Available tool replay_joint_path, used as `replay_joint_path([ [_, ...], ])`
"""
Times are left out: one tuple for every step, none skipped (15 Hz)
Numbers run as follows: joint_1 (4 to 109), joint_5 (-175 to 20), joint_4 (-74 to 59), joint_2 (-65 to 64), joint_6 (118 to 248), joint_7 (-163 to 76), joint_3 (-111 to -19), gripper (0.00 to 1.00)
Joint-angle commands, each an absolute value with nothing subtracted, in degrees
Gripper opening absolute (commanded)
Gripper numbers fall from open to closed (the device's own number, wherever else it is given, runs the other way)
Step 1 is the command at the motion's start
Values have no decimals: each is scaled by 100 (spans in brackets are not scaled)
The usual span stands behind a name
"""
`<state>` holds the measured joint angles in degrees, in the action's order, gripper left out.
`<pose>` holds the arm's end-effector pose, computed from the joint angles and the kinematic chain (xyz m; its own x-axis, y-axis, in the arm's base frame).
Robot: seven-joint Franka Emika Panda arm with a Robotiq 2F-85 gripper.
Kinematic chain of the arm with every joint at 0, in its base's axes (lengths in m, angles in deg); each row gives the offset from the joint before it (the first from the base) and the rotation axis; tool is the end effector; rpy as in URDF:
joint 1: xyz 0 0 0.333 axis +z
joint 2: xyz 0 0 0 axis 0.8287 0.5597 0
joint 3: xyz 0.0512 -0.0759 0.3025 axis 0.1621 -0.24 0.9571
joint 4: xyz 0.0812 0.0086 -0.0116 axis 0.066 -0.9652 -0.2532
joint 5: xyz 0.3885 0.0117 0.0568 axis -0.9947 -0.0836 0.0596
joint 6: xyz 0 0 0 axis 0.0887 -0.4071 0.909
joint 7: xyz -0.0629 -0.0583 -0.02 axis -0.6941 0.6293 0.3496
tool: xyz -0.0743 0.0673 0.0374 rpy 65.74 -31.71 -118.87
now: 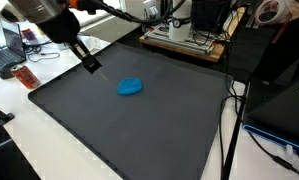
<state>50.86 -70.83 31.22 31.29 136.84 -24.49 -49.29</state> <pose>0.7430 0.0126 0.3638 0.9210 -0.3302 -0.2067 -0.3154 -0.9435 0.1022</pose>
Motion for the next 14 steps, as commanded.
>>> replay_joint_path([
  [4588,-7582,2653,2811,13932,-2685,-4738,3],
  [4470,-7690,2586,2772,13991,-2735,-4709,3],
  [4356,-7797,2496,2724,14067,-2791,-4679,3],
  [4236,-7907,2374,2667,14157,-2845,-4642,3],
  [4115,-8023,2252,2612,14250,-2914,-4602,3],
  [4009,-8127,2117,2552,14339,-2976,-4568,3],
  [3906,-8229,1952,2480,14442,-3043,-4536,3],
  [3799,-8335,1771,2412,14557,-3087,-4505,3],
  [3691,-8463,1591,2336,14697,-3148,-4465,3],
  [3589,-8593,1411,2273,14794,-3198,-4427,3],
  [3942,-9100,1345,2170,14637,-3369,-5088,3],
  [3939,-9272,1169,2094,14709,-3441,-5164,3],
  [3983,-9452,1057,2039,14669,-3522,-5299,3],
  [4040,-9570,964,1994,14580,-3556,-5430,3],
])
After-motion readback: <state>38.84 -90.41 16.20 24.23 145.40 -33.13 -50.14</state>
